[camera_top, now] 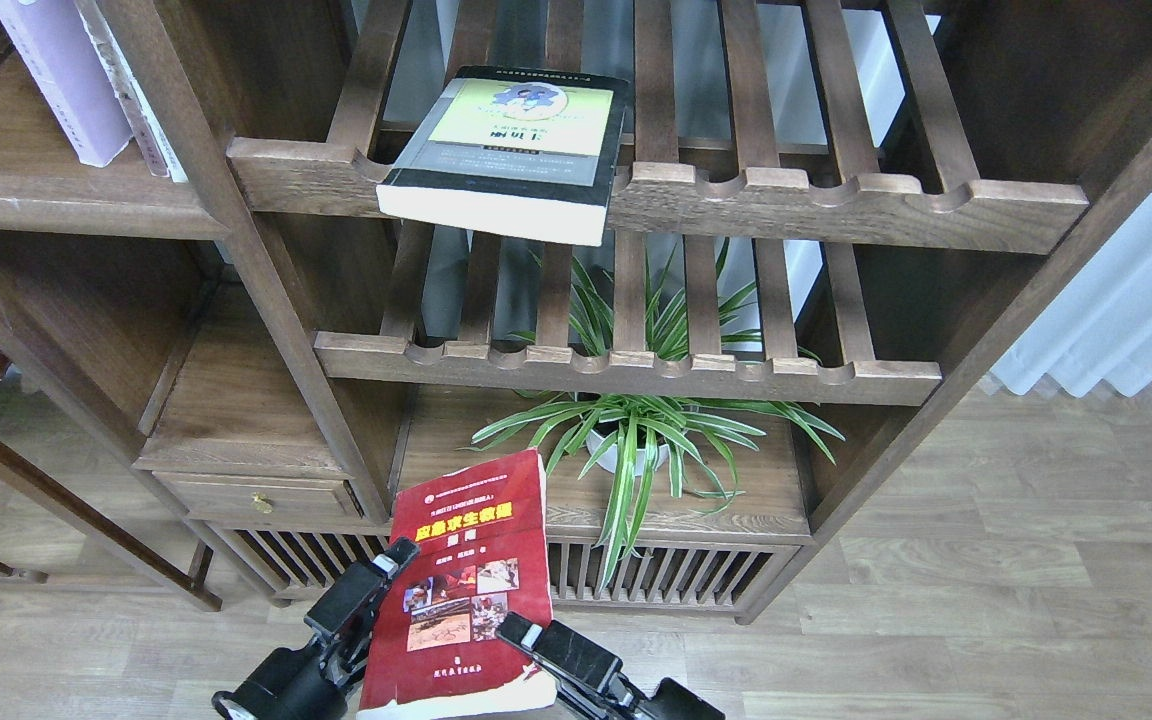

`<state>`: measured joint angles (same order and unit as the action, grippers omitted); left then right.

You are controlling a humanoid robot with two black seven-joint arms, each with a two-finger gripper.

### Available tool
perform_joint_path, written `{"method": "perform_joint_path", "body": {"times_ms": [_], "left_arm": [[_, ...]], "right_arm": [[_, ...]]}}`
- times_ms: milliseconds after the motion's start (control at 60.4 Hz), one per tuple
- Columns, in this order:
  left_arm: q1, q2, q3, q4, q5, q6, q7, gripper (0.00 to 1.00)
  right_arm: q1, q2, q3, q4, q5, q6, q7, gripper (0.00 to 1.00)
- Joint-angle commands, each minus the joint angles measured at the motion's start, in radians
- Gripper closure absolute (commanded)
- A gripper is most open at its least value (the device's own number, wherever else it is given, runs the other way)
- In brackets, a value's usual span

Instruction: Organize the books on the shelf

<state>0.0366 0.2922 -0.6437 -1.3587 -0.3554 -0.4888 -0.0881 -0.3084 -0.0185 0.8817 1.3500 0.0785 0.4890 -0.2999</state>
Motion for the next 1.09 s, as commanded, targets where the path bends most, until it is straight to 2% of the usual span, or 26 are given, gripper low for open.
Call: {"method": "perform_joint_path", "body": {"times_ms": [0, 265, 563, 745, 861, 1076], "left_arm": [[-0.006, -0.008, 0.004, -0.002, -0.002, 0.0, -0.001, 0.09], [-0.029, -0.004, 0.022, -0.036, -0.114, 0.0, -0.001, 0.09], [-0.038, 0.024, 0.068, -0.036, -0.119, 0.0, 0.001, 0.08], [-0.017, 0.131, 0.081, -0.046, -0.117, 0.0, 0.001, 0.06], [0.019, 0.243, 0.102, -0.112, -0.119, 0.0, -0.004, 0.03], [0.026, 0.268, 0.099, -0.148, -0.119, 0.0, -0.033, 0.03]], "right_arm": [[-0.001, 0.0, -0.001, 0.0, 0.0, 0.0, -0.001, 0.96], [-0.003, 0.0, -0.001, 0.0, 0.0, 0.0, -0.002, 0.96], [-0.001, 0.0, 0.0, 0.001, 0.004, 0.0, -0.001, 0.96], [0.009, -0.017, -0.004, 0.001, 0.007, 0.0, -0.001, 0.97], [0.057, -0.046, -0.049, -0.002, 0.012, 0.0, 0.002, 0.97], [0.115, -0.057, -0.118, -0.008, 0.017, 0.0, 0.005, 0.98]]}}
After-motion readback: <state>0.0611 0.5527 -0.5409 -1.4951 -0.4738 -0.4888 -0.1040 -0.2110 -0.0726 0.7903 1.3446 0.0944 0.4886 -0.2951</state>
